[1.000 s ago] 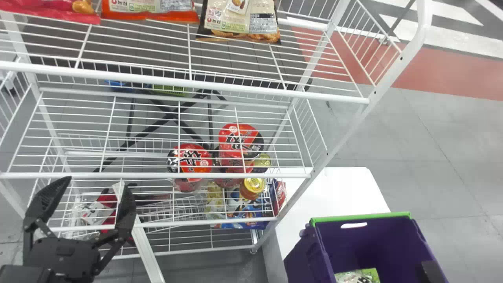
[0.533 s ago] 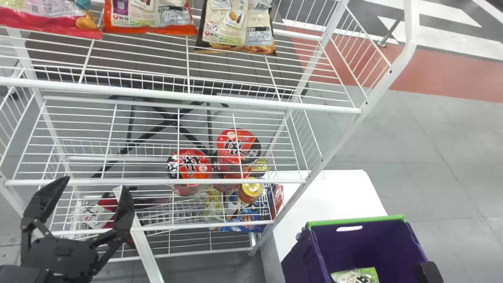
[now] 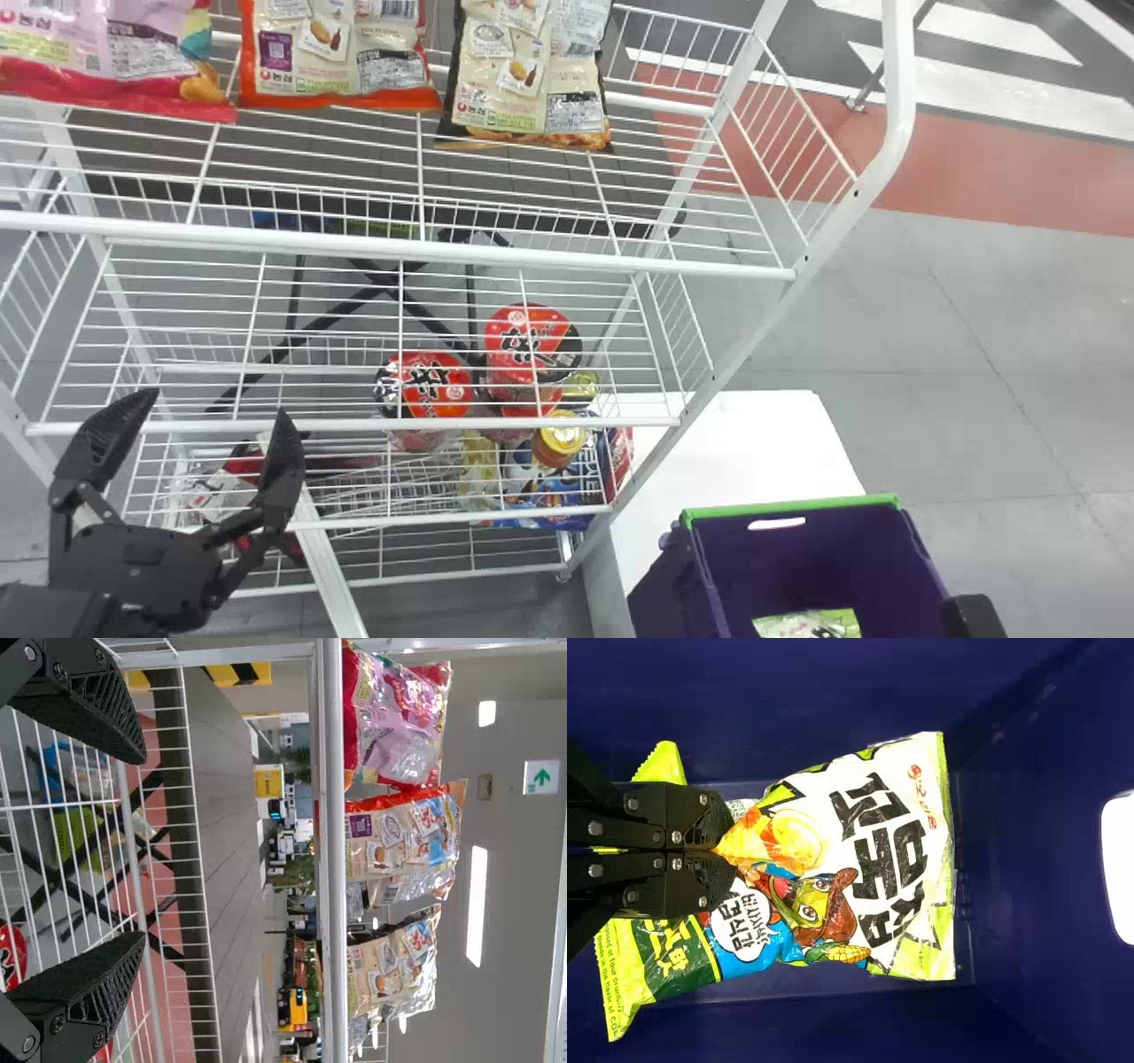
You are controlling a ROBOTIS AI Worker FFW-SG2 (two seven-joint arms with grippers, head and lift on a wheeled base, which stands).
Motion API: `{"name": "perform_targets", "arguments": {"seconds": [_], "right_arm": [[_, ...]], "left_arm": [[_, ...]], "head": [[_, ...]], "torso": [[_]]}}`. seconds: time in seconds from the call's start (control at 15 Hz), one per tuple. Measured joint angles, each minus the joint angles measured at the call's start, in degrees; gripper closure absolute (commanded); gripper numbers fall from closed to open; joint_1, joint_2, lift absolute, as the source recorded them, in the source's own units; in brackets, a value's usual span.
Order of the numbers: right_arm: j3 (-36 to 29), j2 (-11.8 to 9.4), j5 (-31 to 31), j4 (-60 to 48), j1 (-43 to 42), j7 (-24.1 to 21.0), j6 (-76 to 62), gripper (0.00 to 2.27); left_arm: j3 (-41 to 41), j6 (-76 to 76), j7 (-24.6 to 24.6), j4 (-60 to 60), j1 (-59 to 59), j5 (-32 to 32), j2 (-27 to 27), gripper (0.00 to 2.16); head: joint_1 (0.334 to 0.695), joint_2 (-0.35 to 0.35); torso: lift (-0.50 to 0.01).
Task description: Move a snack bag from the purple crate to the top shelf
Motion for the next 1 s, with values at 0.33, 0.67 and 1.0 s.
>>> {"name": "perform_targets", "arguments": {"seconds": [0.33, 0.67, 1.0], "right_arm": [[0.0, -0.2, 0.0, -0.1, -0.1, 0.1, 0.5, 1.4], [0.0, -0.2, 0.3, -0.8, -0.4, 1.2, 1.6, 1.4], [-0.1, -0.1, 0.1, -1.3, -0.4, 1.3, 2.0, 1.4]], "left_arm": [[-0.2, 0.6, -0.1, -0.3, -0.1, 0.1, 0.0, 0.12], [-0.2, 1.0, -0.2, -0.4, -0.1, 0.2, 0.1, 0.12], [0.0, 1.1, -0.2, -0.4, -0.3, 0.2, 0.0, 0.12]], "head": [[0.695, -0.35], [0.695, -0.35], [0.695, -0.35]], "torso": [[-0.169], [-0.149], [-0.129]]}}
